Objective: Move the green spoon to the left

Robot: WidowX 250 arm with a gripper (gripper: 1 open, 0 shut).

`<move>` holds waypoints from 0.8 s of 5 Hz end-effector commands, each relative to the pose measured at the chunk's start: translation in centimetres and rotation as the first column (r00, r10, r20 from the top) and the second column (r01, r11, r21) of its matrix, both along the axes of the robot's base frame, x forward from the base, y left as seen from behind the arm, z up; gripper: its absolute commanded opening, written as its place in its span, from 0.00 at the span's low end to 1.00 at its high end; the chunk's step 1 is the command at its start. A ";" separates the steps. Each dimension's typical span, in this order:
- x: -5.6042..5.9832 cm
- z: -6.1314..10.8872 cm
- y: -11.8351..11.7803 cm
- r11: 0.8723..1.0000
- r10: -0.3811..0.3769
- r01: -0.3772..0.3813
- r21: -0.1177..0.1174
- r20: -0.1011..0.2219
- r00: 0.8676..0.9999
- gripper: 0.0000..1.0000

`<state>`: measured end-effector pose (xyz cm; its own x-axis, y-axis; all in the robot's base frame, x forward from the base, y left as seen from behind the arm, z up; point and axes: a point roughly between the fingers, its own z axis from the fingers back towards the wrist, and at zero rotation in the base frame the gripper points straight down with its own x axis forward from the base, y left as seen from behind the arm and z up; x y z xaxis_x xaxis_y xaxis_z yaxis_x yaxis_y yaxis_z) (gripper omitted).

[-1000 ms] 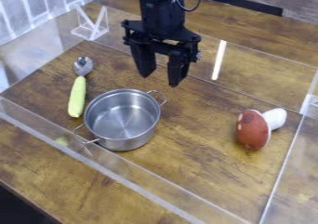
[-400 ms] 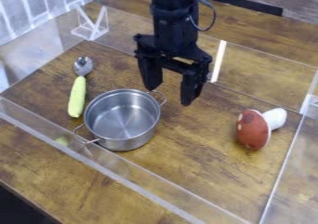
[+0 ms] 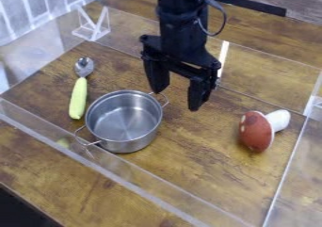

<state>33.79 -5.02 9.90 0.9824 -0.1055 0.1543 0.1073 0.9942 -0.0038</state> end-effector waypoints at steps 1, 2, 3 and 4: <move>-0.2 -0.2 0.7 0.996 0.088 -0.088 -0.002 0.023 0.996 1.00; 0.1 -0.6 3.9 0.971 0.238 -0.239 0.007 0.038 0.970 1.00; 0.2 0.2 7.7 0.956 0.291 -0.293 0.019 0.070 0.954 1.00; 0.3 1.2 9.7 0.943 0.328 -0.332 0.021 0.104 0.939 1.00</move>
